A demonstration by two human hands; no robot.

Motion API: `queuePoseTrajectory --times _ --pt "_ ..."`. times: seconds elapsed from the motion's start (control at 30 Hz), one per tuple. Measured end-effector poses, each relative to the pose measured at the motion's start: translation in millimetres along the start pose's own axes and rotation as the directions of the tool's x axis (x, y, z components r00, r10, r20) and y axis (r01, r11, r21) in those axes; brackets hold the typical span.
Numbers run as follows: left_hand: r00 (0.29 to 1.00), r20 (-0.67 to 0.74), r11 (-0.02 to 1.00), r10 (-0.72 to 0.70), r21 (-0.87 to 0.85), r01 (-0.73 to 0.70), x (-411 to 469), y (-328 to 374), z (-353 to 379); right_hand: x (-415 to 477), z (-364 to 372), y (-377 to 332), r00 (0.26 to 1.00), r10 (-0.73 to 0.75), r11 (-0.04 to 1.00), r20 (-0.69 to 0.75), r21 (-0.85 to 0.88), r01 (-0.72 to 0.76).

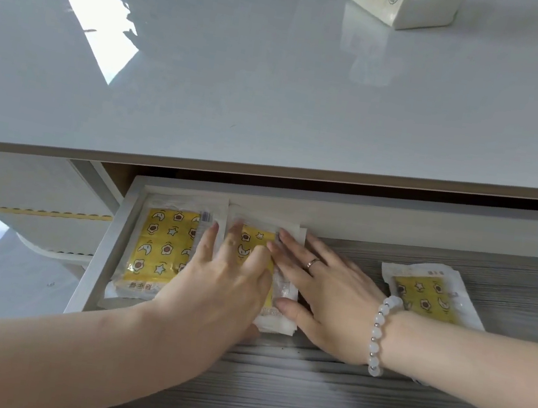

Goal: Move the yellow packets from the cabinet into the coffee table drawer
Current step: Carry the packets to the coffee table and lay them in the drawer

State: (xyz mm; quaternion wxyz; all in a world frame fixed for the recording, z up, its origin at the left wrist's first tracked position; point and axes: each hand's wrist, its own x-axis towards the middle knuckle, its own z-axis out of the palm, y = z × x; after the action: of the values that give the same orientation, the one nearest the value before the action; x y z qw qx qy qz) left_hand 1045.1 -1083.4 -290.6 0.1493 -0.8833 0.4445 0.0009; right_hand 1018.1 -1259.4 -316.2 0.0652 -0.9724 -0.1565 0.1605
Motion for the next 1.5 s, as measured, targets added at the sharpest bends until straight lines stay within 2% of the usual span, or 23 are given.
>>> queuePoseTrajectory --times 0.07,0.13,0.23,0.33,0.4,0.43,0.5,0.53,0.6,0.67,0.7,0.77,0.8,0.87,0.93,1.0,1.07,1.17,1.33,1.43,1.5 --pt "0.997 0.067 0.999 -0.028 -0.037 0.031 1.1 -3.6 2.0 1.2 -0.6 -0.1 1.0 -0.025 0.999 -0.014 -0.03 0.024" --pt "0.999 0.052 0.999 -0.016 -0.037 0.018 1.0 -5.5 3.8 1.7 -0.9 1.3 1.0 -0.018 1.0 -0.001 -0.006 0.018" --pt "0.992 0.125 0.999 -0.035 -0.032 0.039 2.0 -10.4 3.6 1.8 -3.2 1.5 0.999 -0.038 0.999 -0.026 -0.001 0.038" --pt "0.984 0.178 0.997 -0.012 -0.071 0.025 7.6 -3.5 -6.8 2.3 -8.4 0.5 1.0 -0.009 0.997 0.03 0.076 0.007" --pt "0.997 0.068 0.999 -0.022 -0.024 0.024 5.6 -2.9 -4.5 -3.3 -19.8 2.0 1.0 -0.019 0.996 0.026 0.092 0.016" --pt "0.994 0.102 0.999 -0.028 -0.043 0.032 5.3 -2.6 -7.9 -9.2 -27.9 5.7 1.0 -0.023 0.998 0.014 0.062 0.022" --pt "0.991 0.132 0.999 -0.026 -0.025 0.029 7.4 -2.9 -16.7 -27.4 -46.1 19.7 1.0 0.027 0.999 0.015 -0.02 -0.027" --pt "0.99 0.142 1.0 -0.016 0.007 0.015 7.9 -4.6 -16.2 -39.0 -54.8 29.6 0.994 0.104 0.994 0.04 -0.041 -0.102" --pt "0.986 0.167 0.999 -0.025 0.042 0.019 9.8 -6.4 -13.9 -62.7 -71.3 51.0 0.934 0.344 0.938 0.094 -0.003 -0.346" --pt "0.982 0.19 0.997 -0.015 0.08 0.0 10.7 -8.2 -16.2 -80.7 -76.3 76.3 0.821 0.564 0.816 0.087 0.092 -0.57" --pt "0.978 0.207 0.995 -0.01 0.099 -0.01 11.0 -8.8 -17.0 -86.6 -73.7 89.4 0.76 0.644 0.751 0.084 0.121 -0.65" --pt "0.977 0.215 0.993 -0.005 0.116 -0.021 11.7 -9.8 -18.7 -94.1 -64.4 108.1 0.641 0.749 0.616 0.167 0.179 -0.767" --pt "0.981 0.196 0.993 -0.005 0.119 -0.018 11.4 -9.0 -19.8 -96.2 -59.8 112.8 0.595 0.772 0.557 0.221 0.215 -0.802" --pt "0.998 0.07 0.995 -0.005 0.097 -0.001 13.4 -8.9 -18.0 -99.8 -50.3 115.0 0.54 0.79 0.485 0.291 0.243 -0.84" --pt "0.998 -0.063 0.999 -0.009 0.049 0.012 22.3 -11.6 -21.8 -99.9 -43.4 113.3 0.529 0.783 0.497 0.328 0.182 -0.848" --pt "0.963 -0.265 0.997 0.06 0.053 -0.048 31.7 -10.8 -17.5 -98.2 -38.9 107.5 0.533 0.766 0.527 0.359 0.126 -0.841" --pt "0.926 -0.363 0.995 0.098 0.026 -0.095 39.3 -3.4 -17.7 -95.6 -35.6 101.3 0.529 0.759 0.505 0.38 0.169 -0.847" --pt "0.925 -0.364 0.991 0.106 -0.036 -0.128 45.3 10.4 -22.0 -90.4 -31.4 95.5 0.523 0.762 0.445 0.383 0.276 -0.852" --pt "0.913 -0.36 0.971 0.193 -0.067 -0.231 42.7 33.8 -17.4 -78.0 -21.6 95.0 0.509 0.772 0.393 0.38 0.344 -0.853" --pt "0.89 -0.382 0.95 0.249 -0.084 -0.301 42.6 53.5 -17.0 -69.0 -18.8 94.0 0.547 0.726 0.363 0.417 0.443 -0.82" --pt "0.887 -0.399 0.946 0.233 -0.117 -0.301 44.4 62.3 -17.8 -63.0 -18.1 88.2 0.56 0.701 0.348 0.442 0.473 -0.809"
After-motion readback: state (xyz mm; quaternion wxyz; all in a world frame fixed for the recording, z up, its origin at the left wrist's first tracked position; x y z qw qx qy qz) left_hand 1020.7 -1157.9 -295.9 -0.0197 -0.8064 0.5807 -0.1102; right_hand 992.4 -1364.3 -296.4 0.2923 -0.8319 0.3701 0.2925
